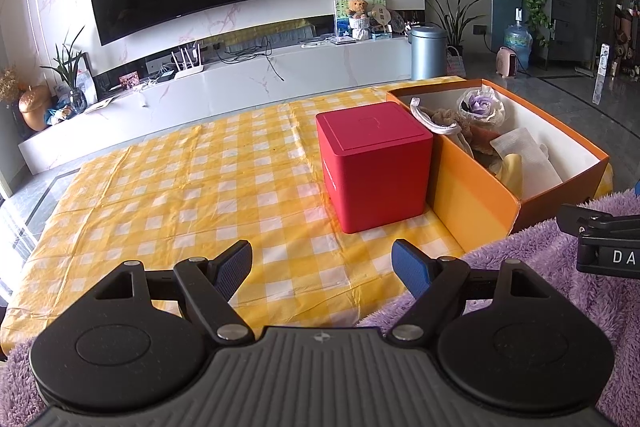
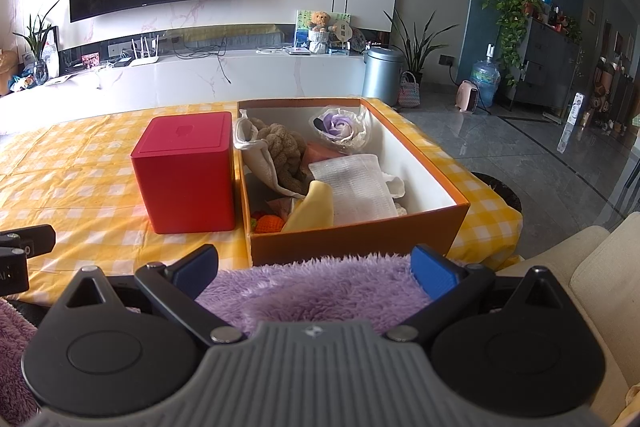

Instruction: Organize soft objects

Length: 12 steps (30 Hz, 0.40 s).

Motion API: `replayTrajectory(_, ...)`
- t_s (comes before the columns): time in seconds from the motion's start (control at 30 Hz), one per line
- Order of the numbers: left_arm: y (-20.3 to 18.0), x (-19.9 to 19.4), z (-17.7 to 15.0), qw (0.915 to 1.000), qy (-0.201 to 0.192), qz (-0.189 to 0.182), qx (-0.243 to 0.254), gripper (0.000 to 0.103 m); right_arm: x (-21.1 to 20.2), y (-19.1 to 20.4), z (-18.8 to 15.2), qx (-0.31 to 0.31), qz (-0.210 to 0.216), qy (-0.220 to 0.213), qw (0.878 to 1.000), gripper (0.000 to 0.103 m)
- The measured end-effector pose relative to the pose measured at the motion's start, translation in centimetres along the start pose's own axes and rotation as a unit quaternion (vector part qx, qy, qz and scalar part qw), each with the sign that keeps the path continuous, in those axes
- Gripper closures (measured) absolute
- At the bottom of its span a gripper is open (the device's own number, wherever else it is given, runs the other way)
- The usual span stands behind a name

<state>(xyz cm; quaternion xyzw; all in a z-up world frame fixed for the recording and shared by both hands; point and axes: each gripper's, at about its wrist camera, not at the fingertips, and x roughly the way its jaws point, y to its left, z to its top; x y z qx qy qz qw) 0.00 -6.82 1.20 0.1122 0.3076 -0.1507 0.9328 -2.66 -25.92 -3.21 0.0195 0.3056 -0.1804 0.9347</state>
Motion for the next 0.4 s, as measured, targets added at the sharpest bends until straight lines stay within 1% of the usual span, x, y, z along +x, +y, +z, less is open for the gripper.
replayTrajectory(0.4,-0.03,-0.30,0.42,1.0000,-0.002,0.001,-0.001,0.010,-0.01,0.02,0.02,0.000,0.000,0.000,1.000,0.003)
